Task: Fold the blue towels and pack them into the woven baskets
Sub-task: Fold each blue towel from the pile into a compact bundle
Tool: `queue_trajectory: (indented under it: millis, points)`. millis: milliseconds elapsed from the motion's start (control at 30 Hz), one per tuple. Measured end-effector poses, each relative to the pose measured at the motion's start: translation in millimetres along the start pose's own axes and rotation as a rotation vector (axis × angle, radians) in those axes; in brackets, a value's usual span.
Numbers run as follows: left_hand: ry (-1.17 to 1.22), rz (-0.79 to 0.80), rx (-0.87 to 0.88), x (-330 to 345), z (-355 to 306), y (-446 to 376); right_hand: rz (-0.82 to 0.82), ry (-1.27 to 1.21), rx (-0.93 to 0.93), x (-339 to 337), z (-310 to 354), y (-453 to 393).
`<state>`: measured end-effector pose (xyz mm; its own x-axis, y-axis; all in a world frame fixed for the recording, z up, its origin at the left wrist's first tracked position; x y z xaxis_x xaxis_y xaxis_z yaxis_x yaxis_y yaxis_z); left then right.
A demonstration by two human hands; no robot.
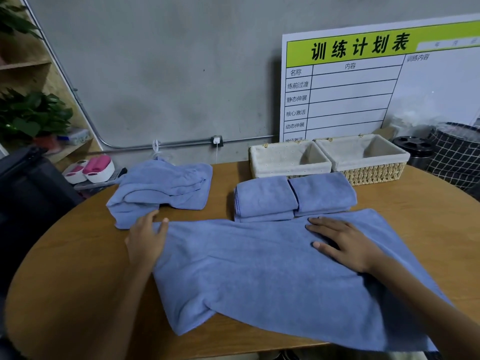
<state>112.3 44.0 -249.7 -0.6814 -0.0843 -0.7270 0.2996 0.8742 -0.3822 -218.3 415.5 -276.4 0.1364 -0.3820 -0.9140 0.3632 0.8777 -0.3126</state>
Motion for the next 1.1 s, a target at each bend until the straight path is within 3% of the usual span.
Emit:
queue_trajectory:
  millis: [100, 167, 267, 433, 633, 700, 800, 967, 1033, 1100]
  points:
    - [-0.143, 0.062, 0.048, -8, 10, -1, -0.012, -0.007, 0.000, -1, 2, 0]
    - [-0.108, 0.123, 0.039, -4, 13, 1, -0.020, -0.007, -0.006, -2, 2, 0]
    - [0.143, 0.174, -0.009, -1, 7, 5, -0.028, 0.000, -0.008, -3, 1, 2]
    - [0.722, 0.140, -0.307, -21, -4, -1, -0.033, 0.003, -0.006, -5, 4, 1]
    - [0.798, 0.329, -0.474, -11, -6, -5, -0.032, -0.010, 0.001, -3, 1, 1]
    - [0.645, 0.440, -0.396, -12, 0, -9, -0.031, -0.011, 0.005, -3, 0, 1]
    - [0.220, 0.505, -0.122, -29, 7, -36, -0.024, -0.018, 0.012, -2, -2, 1]
    - [0.132, 0.281, 0.050, -61, -14, -59, -0.028, -0.022, 0.008, -3, 2, 0]
    - [-0.156, 0.300, 0.195, -33, -10, -39, -0.025, -0.021, 0.011, -4, 3, 0]
    - [-0.415, 0.224, 0.217, -9, 7, -17, -0.020, -0.014, 0.011, -3, 2, 1]
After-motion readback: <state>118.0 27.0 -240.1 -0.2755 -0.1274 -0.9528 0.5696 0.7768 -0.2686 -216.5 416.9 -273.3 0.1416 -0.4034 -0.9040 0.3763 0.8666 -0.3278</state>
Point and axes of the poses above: each hand's wrist, its own y-axis away from the middle knuckle, its own x-axis out of the palm, z = x × y, the point moved 9 cm from there along -y, towards the middle knuckle, and after that the axes turned 6 degrees about -z, right-handed, at the moved point
